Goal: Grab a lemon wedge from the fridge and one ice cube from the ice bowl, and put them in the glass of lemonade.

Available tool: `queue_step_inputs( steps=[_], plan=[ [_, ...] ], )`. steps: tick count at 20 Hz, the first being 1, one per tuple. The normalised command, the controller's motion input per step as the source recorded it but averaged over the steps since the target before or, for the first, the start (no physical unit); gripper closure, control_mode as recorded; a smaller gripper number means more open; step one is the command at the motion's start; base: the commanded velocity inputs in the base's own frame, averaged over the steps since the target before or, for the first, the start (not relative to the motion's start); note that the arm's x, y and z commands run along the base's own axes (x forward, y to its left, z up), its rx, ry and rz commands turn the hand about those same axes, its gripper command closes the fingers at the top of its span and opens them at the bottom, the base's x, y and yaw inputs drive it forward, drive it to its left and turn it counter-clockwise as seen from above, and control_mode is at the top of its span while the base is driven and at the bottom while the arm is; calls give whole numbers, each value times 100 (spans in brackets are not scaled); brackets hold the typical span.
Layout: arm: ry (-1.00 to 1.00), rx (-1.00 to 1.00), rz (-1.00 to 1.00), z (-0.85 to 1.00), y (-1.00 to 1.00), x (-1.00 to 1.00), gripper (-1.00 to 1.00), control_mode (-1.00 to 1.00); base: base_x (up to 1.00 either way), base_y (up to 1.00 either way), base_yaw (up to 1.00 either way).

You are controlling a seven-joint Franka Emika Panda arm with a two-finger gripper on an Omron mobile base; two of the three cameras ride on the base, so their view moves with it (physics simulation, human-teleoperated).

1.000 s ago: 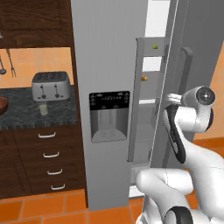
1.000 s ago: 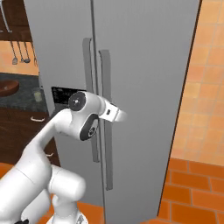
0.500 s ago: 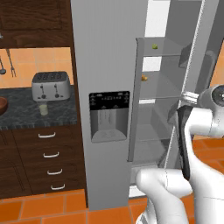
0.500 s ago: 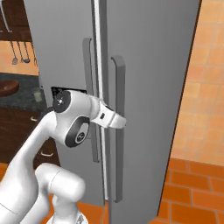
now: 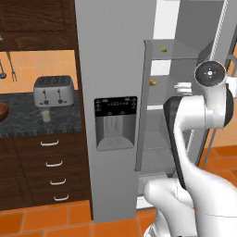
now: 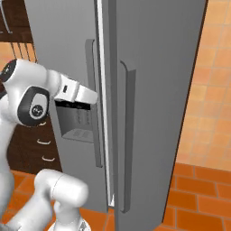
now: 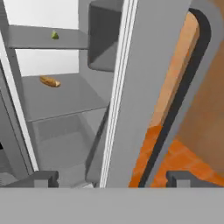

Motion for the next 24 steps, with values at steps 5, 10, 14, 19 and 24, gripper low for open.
queue_step_inputs(
  steps=[5, 10, 14, 19, 24],
  plan=[
    [48, -45, -7, 11, 19, 84, -100, -100, 0, 0, 0],
    [47, -42, -13, -30, -5, 97, -100, -100, 0, 0, 0],
    [37, -33, -11, -34, -38, 52, -100, -100, 0, 0, 0],
    [19, -20, -9, -23, -77, 9, -100, -100, 0, 0, 0],
    [16, -8, -10, 0, -98, -5, -100, -100, 0, 0, 0]
  ],
)
